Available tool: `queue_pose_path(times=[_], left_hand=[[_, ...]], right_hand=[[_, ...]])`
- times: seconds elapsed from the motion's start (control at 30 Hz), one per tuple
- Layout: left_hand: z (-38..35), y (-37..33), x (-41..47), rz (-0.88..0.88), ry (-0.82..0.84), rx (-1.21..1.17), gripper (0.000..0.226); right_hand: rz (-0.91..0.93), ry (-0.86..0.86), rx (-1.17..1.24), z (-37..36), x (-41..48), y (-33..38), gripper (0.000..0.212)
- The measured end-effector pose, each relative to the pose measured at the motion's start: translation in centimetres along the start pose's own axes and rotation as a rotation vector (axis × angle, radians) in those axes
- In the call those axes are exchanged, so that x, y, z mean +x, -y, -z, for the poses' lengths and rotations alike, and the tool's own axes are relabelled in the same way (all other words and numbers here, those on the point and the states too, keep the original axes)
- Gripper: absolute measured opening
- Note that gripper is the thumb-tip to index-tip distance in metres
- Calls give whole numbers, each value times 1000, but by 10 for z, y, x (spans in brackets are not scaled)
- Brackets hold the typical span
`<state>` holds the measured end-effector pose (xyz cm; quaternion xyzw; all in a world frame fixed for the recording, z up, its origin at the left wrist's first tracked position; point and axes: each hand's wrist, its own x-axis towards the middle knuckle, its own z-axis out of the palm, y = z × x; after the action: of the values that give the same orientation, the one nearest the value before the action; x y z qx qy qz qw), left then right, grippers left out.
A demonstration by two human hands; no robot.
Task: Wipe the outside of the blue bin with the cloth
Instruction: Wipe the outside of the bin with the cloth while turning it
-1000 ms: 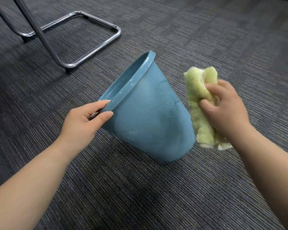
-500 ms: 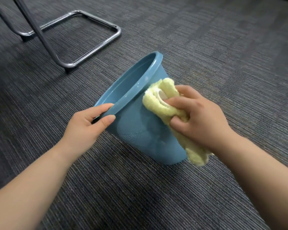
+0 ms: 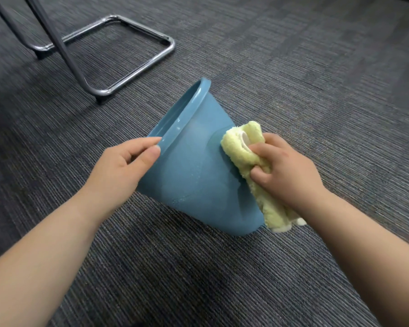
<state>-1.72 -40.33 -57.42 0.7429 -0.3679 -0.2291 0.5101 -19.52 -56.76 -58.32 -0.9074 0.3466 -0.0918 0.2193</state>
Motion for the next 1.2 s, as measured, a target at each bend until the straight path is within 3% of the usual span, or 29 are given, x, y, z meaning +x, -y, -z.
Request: queue_pose_path(times=[0.3, 0.5, 0.73, 0.97, 1.2], left_hand=[[-8, -5, 1, 41, -104, 50, 23], [-6, -3, -4, 20, -70, 35, 24], [1, 2, 1, 74, -155, 0, 26], [2, 6, 0, 91, -171, -28, 19], [7, 8, 1, 38, -151, -6, 40]], right_hand=[[204, -40, -3, -5, -14, 17, 33], [-18, -50, -54, -6, -6, -4, 31], [316, -4, -52, -14, -27, 25, 41], [-5, -45, -105, -21, -15, -3, 34], [246, -10, -78, -26, -38, 28, 39]])
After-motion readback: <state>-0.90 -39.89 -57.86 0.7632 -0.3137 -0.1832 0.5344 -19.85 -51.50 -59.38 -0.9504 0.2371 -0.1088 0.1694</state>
